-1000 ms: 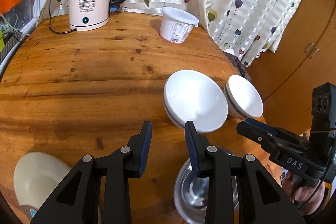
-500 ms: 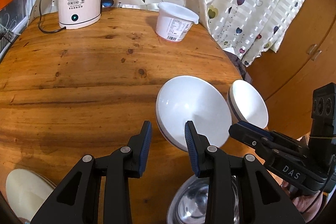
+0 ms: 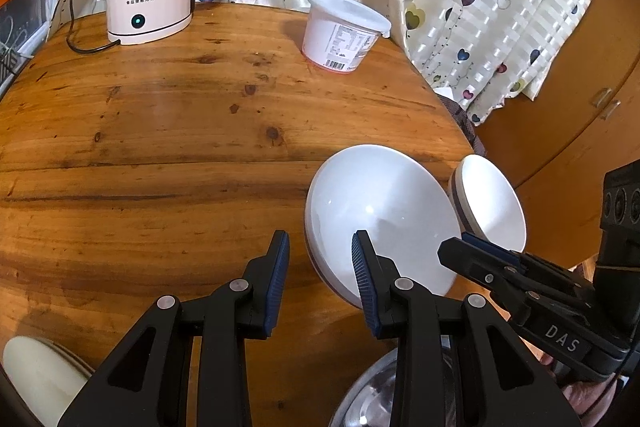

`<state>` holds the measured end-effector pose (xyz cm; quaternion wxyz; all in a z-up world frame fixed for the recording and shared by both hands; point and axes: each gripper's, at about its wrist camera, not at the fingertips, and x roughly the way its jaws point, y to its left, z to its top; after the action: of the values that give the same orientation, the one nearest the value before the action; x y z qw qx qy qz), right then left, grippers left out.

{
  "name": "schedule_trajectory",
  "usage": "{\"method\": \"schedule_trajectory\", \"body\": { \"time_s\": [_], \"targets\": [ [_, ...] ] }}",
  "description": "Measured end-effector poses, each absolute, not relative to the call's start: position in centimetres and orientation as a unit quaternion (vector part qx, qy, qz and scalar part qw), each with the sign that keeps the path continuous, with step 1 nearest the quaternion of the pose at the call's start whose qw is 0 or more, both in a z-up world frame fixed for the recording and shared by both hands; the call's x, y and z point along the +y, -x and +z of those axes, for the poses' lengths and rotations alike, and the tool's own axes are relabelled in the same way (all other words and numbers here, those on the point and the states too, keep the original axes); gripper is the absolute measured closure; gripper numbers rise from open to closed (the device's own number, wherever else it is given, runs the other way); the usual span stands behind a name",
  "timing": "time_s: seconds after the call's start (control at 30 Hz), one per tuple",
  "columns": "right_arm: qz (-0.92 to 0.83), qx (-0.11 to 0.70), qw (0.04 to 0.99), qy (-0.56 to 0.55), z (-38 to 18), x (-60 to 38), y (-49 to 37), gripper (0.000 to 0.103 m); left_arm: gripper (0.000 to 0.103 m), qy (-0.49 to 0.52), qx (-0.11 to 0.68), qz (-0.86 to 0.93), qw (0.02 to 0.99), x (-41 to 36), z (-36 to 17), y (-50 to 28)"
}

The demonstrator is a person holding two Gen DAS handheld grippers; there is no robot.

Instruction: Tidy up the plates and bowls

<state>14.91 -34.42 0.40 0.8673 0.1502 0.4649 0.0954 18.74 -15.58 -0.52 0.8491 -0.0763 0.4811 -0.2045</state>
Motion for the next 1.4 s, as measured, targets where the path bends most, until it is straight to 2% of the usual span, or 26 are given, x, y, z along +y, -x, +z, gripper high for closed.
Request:
{"method": "schedule_trajectory", "body": {
  "time_s": [0.23,1.4],
  "targets": [
    [0.093,0.468,0.866,-0.146,0.0,-34.3,-15.3,0.083,0.069,0.072,0.48,-0.209,0.849,-15.8,-0.7,-18.9],
    [0.096,0.451,0.877,-0.136,1.9,-33.9,-14.0,0.084,0.069,0.057,0.46,-0.213,0.86,-15.8,1.1,-16.9]
  ]
}}
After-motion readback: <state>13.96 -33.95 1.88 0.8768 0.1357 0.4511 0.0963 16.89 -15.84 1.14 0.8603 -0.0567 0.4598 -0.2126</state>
